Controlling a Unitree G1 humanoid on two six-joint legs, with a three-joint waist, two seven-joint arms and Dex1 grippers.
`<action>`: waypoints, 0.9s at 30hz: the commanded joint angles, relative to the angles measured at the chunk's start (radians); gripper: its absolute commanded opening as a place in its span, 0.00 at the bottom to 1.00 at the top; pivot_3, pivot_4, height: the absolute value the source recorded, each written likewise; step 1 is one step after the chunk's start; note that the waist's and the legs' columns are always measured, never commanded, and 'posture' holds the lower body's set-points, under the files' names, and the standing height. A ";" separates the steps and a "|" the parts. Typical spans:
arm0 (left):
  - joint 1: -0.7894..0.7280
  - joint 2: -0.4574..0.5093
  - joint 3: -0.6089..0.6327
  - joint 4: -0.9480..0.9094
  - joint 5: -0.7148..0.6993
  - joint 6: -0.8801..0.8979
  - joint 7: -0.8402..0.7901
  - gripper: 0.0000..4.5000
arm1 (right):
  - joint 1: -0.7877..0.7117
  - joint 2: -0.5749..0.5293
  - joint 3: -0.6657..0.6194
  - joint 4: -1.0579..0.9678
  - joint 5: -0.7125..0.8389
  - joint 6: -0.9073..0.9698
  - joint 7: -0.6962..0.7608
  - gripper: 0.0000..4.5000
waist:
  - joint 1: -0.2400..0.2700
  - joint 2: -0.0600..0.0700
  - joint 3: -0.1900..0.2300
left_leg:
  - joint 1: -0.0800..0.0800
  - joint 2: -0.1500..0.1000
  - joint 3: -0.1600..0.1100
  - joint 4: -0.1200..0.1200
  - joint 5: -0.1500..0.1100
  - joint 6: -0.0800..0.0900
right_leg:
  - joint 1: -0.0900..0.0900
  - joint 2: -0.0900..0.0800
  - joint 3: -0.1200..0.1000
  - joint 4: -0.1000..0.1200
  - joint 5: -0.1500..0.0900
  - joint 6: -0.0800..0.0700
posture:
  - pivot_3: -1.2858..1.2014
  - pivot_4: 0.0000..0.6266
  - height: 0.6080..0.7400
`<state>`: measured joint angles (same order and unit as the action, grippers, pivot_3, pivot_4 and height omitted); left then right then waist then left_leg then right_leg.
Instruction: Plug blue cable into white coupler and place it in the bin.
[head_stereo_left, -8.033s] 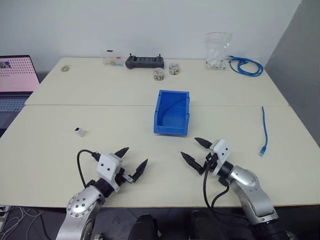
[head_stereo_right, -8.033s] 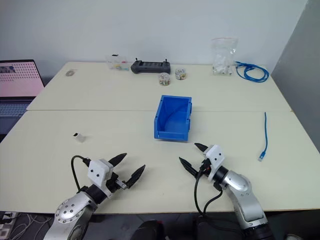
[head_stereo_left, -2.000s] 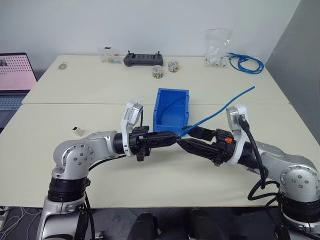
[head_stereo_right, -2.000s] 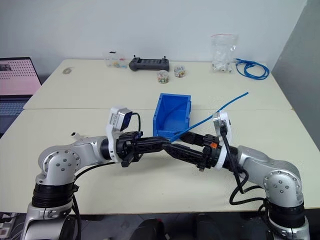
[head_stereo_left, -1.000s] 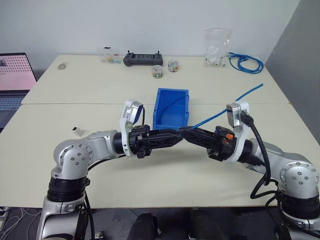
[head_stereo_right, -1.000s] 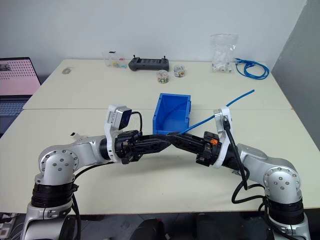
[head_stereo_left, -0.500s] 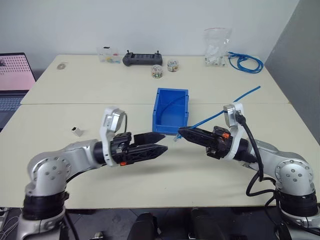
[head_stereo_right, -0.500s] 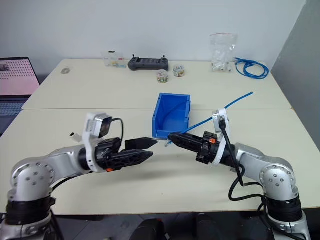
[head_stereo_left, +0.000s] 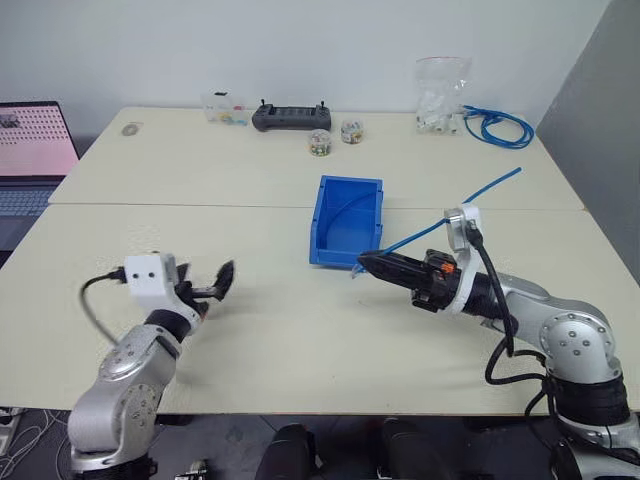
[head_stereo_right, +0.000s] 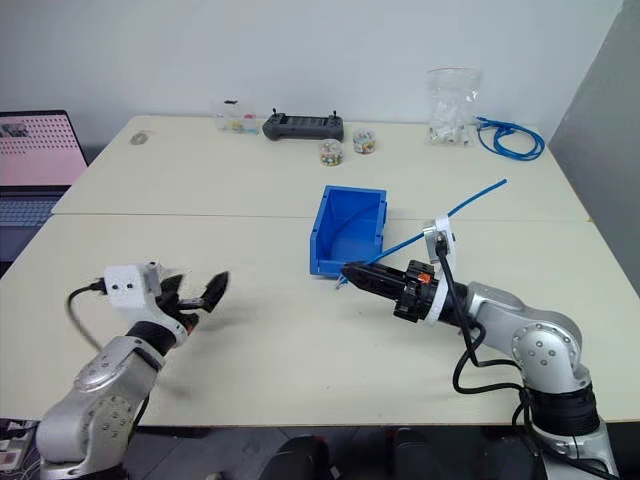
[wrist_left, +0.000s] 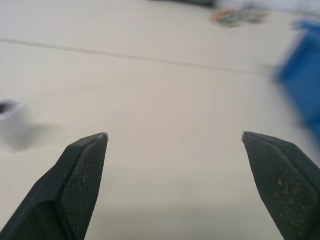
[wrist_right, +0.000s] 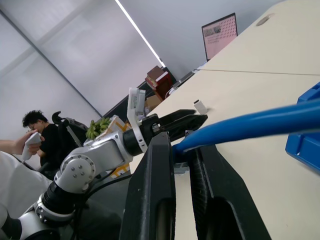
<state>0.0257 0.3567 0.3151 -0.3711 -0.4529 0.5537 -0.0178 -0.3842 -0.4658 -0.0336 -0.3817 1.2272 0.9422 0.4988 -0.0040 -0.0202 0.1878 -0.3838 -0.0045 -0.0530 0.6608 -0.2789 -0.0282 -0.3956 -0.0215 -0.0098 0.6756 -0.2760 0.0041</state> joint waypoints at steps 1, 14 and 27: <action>-0.075 -0.075 -0.002 0.055 0.174 -0.079 0.195 1.00 | -0.039 0.003 -0.006 0.000 -0.021 -0.017 0.032 0.03 | 0.004 0.000 0.000 | 0.000 0.000 0.000 0.000 0.000 0.000 | 0.000 0.000 0.000 0.000 0.000 0.000 | 0.52 0.24 1.00; -0.340 -0.158 0.051 0.388 0.316 -0.129 0.411 1.00 | -0.064 -0.020 -0.018 0.011 -0.034 0.008 0.056 0.03 | 0.003 -0.002 0.000 | -0.001 -0.001 0.000 0.001 0.000 0.000 | 0.000 0.000 -0.002 0.001 0.003 -0.002 | 0.52 0.24 1.00; -0.517 -0.173 0.119 0.634 0.317 -0.237 0.508 1.00 | -0.074 -0.037 -0.016 0.014 -0.030 0.012 0.063 0.03 | 0.004 -0.003 -0.001 | -0.001 -0.001 0.000 0.001 0.000 0.000 | 0.000 0.000 -0.002 0.001 0.003 -0.001 | 0.52 0.24 1.00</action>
<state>-0.4707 0.1779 0.4242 0.2594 -0.1430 0.3504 0.4768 -0.4440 -0.4998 -0.0268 -0.3488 1.1911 0.9532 0.5473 -0.0001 -0.0231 0.1873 -0.3853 -0.0056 -0.0533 0.6620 -0.2788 -0.0284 -0.3961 -0.0218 -0.0119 0.6767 -0.2732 0.0028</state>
